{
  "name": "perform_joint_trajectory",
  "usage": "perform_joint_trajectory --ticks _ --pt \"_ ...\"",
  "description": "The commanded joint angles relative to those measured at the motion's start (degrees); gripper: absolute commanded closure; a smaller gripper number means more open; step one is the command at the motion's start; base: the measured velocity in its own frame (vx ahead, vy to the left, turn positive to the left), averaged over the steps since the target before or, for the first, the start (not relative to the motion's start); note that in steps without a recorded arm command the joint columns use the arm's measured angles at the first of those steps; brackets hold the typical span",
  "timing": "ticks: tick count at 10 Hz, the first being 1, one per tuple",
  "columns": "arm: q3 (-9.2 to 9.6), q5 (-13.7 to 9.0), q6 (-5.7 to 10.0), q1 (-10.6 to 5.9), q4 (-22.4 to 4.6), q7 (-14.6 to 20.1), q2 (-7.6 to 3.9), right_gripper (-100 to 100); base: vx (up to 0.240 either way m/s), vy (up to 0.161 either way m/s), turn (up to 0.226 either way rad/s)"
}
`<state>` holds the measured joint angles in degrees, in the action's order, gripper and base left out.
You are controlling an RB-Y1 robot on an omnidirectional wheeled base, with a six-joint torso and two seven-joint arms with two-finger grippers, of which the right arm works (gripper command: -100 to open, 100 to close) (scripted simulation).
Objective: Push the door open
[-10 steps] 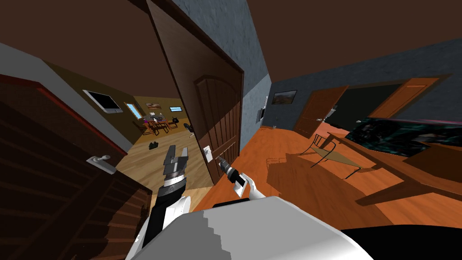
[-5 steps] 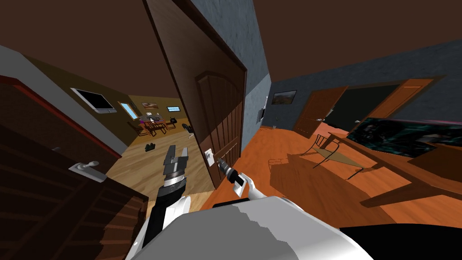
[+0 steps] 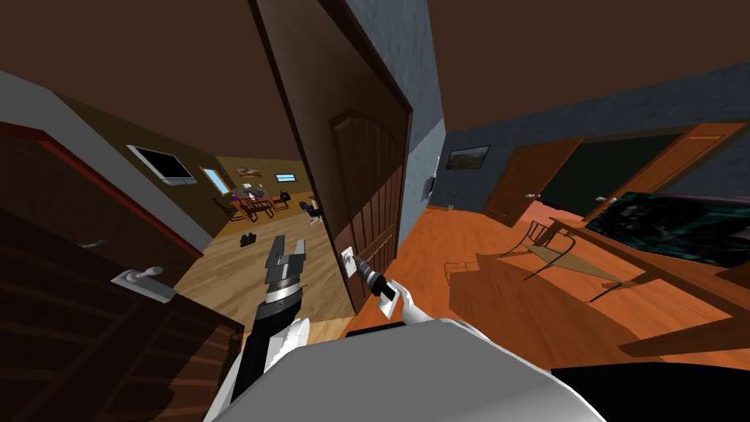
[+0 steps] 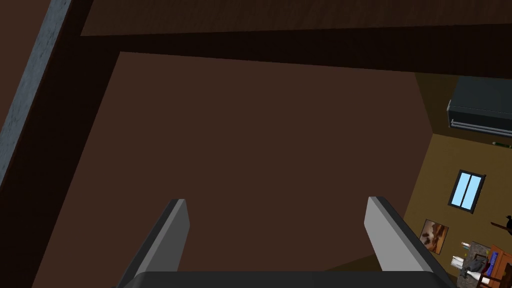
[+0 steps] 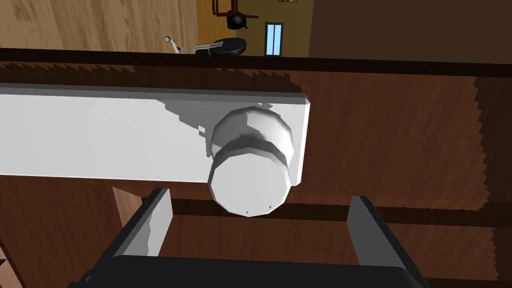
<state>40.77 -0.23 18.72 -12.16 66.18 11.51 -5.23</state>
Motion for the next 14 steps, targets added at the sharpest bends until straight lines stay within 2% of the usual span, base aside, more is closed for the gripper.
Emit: perform_joint_trajectory --ticks 1,3,4,9,14 --pt "-0.43 0.03 0.01 -0.25 -0.67 -0.2 0.51 -100 0.161 0.15 0.034" --pt "-0.47 0.03 0.01 -0.25 -0.68 -0.2 0.55 -100 0.083 0.097 0.016" --pt "-0.47 0.03 0.01 -0.25 -0.68 -0.2 0.55 100 -0.002 -0.006 -0.004" --pt "-0.47 0.03 0.01 -0.25 -0.68 -0.2 0.55 100 -0.003 -0.006 0.007" --pt "-1.92 2.22 -0.27 0.96 0.19 0.35 0.4 100 0.088 0.15 -0.097"
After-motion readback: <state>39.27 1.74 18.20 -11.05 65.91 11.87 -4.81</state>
